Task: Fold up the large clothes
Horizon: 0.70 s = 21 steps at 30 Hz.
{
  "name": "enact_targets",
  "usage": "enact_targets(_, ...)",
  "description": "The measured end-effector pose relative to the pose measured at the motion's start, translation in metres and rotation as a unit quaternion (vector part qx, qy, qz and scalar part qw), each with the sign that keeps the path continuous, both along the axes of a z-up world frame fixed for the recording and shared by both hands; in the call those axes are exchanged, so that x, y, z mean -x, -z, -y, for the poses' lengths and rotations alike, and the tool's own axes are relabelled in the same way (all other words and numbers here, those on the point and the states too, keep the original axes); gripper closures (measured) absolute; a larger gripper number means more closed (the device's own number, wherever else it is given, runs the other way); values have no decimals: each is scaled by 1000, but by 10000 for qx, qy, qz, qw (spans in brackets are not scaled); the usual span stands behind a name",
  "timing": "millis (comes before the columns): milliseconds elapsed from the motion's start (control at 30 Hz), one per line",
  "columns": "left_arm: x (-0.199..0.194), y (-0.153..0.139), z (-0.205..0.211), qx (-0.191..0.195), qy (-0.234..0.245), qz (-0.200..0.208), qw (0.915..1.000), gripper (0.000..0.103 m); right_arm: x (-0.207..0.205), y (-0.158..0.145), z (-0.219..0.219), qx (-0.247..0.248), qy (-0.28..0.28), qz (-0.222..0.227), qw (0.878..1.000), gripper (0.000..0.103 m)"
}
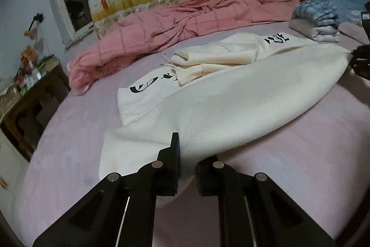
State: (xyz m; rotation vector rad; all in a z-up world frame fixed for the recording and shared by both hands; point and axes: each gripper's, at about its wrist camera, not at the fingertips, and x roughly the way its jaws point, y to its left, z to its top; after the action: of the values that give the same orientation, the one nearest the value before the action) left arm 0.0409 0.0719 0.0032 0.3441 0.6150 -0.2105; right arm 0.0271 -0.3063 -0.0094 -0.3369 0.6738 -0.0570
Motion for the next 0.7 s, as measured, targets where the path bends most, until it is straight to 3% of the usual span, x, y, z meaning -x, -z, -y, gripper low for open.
enact_targets(133,13,-3,-5,320,-172,-207,9991,92,33,-8,2,-252,-65,41,9997,93)
enact_targets(267,-21,-20,-10,833,-381,-225,9955,90,20,-24,0,-288,-56,255,9992,93)
enact_targets(367,-60,-42,-11,1095,-538,-136,9924,90,-17,-51,7,-665,-40,259,9974,93)
enact_targets(500,-114,-63,-1,878,-648,71,9940,91,-83,-78,7,-711,-7,219,9972,93)
enact_targets(700,-202,-56,1,779,-806,-472,9926,91,-175,-69,9,-753,50,-89,9971,93)
